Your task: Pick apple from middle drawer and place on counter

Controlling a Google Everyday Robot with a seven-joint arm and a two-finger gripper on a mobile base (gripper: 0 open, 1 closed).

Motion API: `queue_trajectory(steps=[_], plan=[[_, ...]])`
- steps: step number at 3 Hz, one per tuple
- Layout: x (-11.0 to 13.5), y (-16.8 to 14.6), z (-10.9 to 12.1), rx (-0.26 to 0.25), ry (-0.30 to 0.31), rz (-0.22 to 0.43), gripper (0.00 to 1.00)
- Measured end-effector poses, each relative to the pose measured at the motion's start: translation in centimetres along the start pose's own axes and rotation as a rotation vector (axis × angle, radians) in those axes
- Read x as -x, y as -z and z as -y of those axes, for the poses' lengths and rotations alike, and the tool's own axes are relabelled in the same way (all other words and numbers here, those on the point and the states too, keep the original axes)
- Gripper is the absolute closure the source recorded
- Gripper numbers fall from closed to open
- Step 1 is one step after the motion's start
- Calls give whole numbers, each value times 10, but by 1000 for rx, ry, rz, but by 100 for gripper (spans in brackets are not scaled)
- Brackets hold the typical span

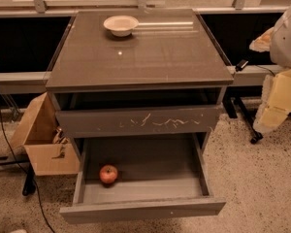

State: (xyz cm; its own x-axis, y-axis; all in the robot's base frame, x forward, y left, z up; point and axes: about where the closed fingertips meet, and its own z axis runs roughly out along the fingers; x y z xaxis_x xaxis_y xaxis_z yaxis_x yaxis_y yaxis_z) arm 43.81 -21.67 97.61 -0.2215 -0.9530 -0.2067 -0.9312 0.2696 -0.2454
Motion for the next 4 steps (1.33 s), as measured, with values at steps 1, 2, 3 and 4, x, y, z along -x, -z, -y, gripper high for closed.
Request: queue_trajectory(steps=[1, 2, 3, 4], plan=[[0, 0, 0, 0, 0, 0, 0], [13, -23, -11, 13, -14, 64, 0], [37, -61, -32, 45, -44, 184, 0], [62, -89, -50, 87, -71, 308, 0]])
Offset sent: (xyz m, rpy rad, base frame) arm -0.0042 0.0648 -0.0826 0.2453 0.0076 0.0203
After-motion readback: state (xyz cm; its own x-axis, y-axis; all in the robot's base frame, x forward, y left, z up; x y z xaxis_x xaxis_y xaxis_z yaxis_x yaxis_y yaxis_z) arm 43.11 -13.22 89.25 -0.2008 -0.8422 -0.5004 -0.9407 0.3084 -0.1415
